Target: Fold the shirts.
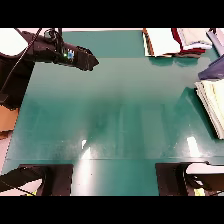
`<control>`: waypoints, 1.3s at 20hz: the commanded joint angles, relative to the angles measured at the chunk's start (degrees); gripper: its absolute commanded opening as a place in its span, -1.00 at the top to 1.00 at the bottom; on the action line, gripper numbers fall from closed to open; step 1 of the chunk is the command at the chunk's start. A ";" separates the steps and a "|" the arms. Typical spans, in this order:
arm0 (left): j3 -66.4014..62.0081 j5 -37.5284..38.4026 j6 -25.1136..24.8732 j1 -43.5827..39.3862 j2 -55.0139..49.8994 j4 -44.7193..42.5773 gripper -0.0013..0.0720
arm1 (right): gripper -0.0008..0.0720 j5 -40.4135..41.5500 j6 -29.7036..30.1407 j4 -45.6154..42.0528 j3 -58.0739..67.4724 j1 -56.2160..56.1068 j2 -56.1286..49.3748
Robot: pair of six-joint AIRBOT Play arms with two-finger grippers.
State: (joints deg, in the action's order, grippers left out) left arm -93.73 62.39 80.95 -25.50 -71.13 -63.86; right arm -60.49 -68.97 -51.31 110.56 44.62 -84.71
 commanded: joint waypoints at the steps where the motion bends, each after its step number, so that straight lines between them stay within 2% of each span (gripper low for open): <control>1: 0.00 1.27 0.00 0.00 -0.04 -0.02 0.90 | 0.94 -5.35 0.52 0.22 4.04 1.60 -0.04; 7: 0.00 1.60 -0.50 0.00 -0.04 -0.07 0.90 | 0.94 -13.75 2.78 -1.60 -6.05 8.83 6.10; 13: 0.00 1.64 -0.76 0.00 -0.04 -0.07 0.90 | 0.91 -17.88 2.73 -20.55 -25.92 15.63 17.46; 14: 0.00 1.68 -1.49 0.00 -0.04 -0.04 0.90 | 0.77 -17.77 2.73 -22.47 -29.00 16.79 19.04; 18: 0.00 1.95 -1.62 0.00 -0.04 -0.04 0.90 | -0.10 -16.72 2.62 -25.38 -37.40 21.57 22.10; 21: 0.00 2.21 -1.66 0.00 -0.04 -0.04 0.90 | -0.51 -16.15 2.16 -25.09 -38.32 23.93 22.29; 26: 0.00 1.84 -1.92 0.00 -0.04 -0.04 0.90 | -0.51 -14.23 1.46 -17.27 -31.67 17.27 22.27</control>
State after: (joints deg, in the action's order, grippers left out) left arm -93.73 64.49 79.18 -25.50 -71.13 -63.90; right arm -76.05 -67.13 -72.75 76.29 65.25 -62.63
